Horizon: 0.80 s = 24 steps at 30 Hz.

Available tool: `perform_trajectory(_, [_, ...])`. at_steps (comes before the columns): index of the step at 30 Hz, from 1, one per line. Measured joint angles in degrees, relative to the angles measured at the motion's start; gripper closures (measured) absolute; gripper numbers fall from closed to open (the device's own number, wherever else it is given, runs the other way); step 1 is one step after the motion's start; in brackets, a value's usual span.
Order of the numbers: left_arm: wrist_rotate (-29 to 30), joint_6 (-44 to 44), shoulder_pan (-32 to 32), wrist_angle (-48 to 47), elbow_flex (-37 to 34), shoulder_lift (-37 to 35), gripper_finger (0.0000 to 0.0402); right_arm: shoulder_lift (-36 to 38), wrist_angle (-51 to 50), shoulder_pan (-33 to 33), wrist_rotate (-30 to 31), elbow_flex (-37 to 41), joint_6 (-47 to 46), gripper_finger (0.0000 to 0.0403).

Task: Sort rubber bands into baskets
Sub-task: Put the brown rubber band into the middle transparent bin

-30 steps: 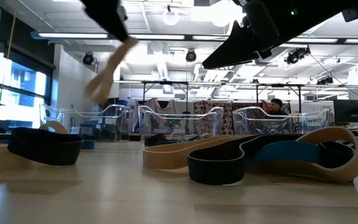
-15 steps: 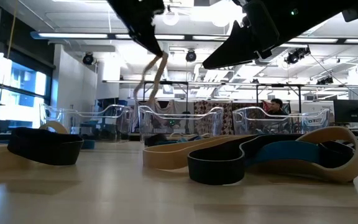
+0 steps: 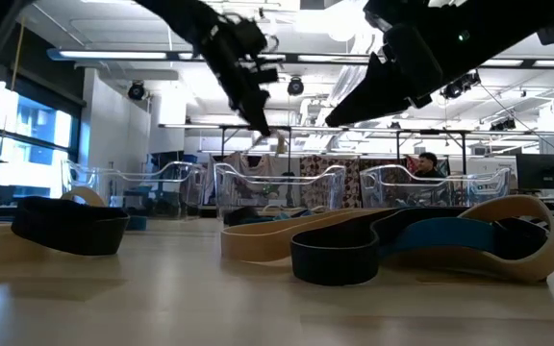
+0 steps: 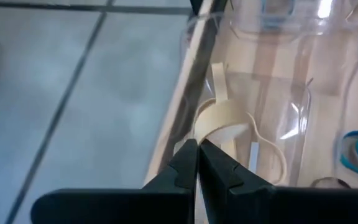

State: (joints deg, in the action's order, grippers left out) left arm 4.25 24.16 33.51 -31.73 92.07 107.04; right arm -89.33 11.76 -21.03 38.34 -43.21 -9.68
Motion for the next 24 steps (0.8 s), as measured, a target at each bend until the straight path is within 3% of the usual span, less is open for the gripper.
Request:
perform_trajectory(8, [-3.96, 1.26, 1.11, 1.49, 1.93, 6.95, 0.0399, -0.01, -0.03, 0.00, 0.01, 0.01, -0.41, 0.0245])
perform_trajectory(16, [-4.01, 2.88, 1.07, 3.44, 1.93, 10.08, 0.0396, -0.01, -0.05, 0.04, 0.01, 0.01, -0.39, 0.0245])
perform_trajectory(24, [-3.43, 3.74, 0.69, 5.01, 1.95, 10.19, 0.0332, -0.01, -0.04, 0.04, 0.01, 0.01, -0.38, 0.0245])
